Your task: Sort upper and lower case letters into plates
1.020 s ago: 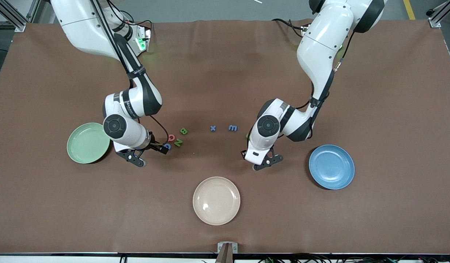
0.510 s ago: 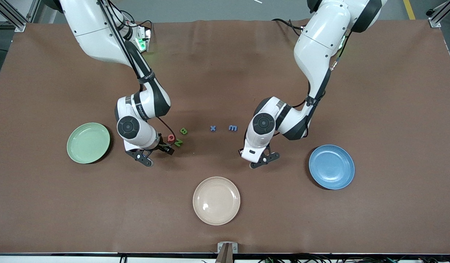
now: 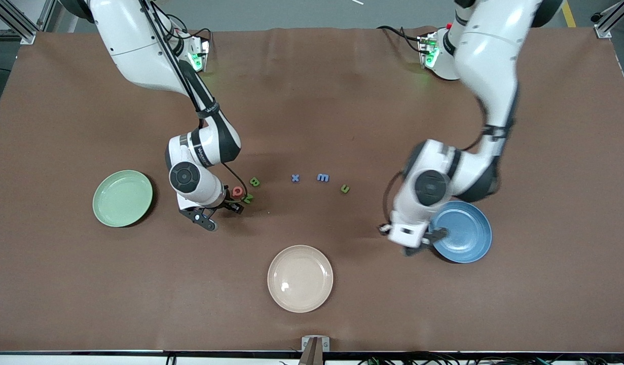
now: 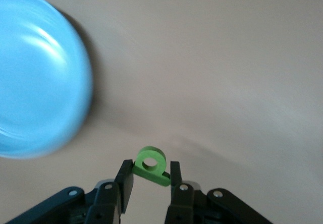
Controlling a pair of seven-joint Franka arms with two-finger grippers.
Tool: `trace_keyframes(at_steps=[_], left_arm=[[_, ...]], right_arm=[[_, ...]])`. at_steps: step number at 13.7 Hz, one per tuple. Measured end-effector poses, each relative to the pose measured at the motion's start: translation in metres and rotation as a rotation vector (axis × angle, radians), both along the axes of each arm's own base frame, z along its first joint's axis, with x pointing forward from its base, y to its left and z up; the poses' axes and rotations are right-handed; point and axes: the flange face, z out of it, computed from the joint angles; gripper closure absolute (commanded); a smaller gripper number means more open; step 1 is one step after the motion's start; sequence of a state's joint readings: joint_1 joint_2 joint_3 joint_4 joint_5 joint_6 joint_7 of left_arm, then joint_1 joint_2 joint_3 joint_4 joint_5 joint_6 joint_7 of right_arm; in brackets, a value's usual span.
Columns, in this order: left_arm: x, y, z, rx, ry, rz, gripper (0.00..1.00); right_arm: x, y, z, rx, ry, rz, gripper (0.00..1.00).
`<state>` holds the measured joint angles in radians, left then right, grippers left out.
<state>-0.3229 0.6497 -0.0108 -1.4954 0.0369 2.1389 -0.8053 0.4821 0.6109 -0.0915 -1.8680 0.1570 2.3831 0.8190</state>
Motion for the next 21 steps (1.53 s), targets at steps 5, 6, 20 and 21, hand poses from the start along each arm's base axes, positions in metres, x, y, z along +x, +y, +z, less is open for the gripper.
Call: trace_keyframes(at_steps=[5, 6, 20, 21], left_arm=[[0.012, 0.138, -0.043, 0.008, 0.064, 0.083, 0.46], [0.011, 0.145, -0.058, 0.008, 0.071, 0.094, 0.15], [-0.100, -0.147, -0.067, 0.007, 0.041, 0.219, 0.05], [-0.112, -0.160, -0.079, -0.003, 0.027, 0.254, 0.08]], right_arm=[[-0.002, 0.005, -0.003, -0.001, 0.001, 0.008, 0.57], [-0.001, 0.006, -0.001, 0.001, -0.004, 0.009, 0.63], [0.031, -0.050, 0.085, -0.010, 0.112, 0.196, 0.85], [0.039, -0.081, 0.111, -0.020, 0.099, 0.247, 0.85]])
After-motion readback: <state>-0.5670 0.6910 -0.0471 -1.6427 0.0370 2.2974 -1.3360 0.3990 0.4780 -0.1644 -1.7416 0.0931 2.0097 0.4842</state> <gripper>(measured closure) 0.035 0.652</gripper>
